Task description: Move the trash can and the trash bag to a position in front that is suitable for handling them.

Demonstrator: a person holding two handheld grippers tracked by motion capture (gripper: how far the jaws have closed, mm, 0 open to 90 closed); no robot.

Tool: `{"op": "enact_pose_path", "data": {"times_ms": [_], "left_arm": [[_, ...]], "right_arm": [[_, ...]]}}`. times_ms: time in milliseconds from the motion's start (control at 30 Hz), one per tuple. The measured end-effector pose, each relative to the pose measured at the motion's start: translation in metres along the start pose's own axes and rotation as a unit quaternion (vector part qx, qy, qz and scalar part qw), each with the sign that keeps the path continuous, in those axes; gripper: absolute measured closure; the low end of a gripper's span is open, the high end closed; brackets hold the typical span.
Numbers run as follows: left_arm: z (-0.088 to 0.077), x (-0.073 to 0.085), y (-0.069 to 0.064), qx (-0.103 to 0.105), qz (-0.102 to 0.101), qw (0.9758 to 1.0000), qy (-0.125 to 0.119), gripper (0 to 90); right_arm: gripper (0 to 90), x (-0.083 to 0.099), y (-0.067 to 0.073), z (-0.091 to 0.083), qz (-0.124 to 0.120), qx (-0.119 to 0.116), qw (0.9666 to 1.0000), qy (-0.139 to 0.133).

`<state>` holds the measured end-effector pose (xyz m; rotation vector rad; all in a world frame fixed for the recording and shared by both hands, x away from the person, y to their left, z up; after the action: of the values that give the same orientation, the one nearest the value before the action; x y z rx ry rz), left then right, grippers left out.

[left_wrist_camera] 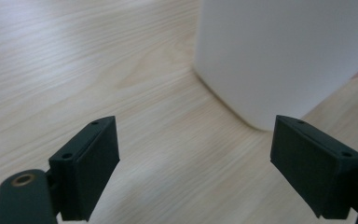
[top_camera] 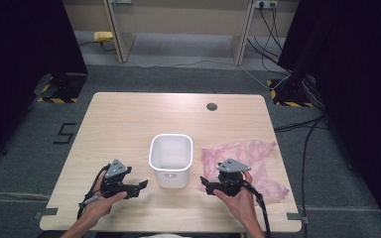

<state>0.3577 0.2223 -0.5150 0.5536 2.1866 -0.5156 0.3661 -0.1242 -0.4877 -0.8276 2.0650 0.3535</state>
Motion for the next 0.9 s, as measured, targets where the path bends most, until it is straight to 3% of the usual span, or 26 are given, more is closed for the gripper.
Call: {"op": "enact_pose_path", "data": {"times_ms": [333,500,633,733,900], "left_arm": [[-0.002,0.02,0.032,-0.03,-0.011,0.9989,0.035,14.9],[-0.001,0.021,0.035,-0.03,-0.01,0.9986,0.042,14.9],[0.0,0.023,0.034,-0.029,-0.007,0.9985,0.047,14.9],[0.002,0.023,0.033,-0.03,0.0,0.9983,0.051,14.8],[0.001,0.023,0.033,-0.027,0.0,0.9982,0.053,14.8]], "right_arm": [[17.1,0.01,-0.01,-0.003,0.0,0.011,0.9994,0.031],[19.1,0.013,-0.015,-0.005,-0.008,0.02,0.9985,0.049],[19.4,0.018,-0.034,-0.019,-0.002,0.054,0.997,0.056],[19.9,0.029,-0.058,-0.035,0.015,0.095,0.9933,0.064],[20.2,0.038,-0.073,-0.047,0.032,0.116,0.9906,0.066]]}}
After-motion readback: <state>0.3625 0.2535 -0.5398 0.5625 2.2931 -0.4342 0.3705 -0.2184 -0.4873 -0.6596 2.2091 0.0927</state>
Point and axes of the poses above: each handheld gripper's, and its own axes: z roughly forward along the jaws, x roughly out of its underside, y roughly to its left, the point moved 3 cm from there along z, roughly forward along the jaws, and after that the axes turned 5 degrees about -z, right-handed, at the moved point
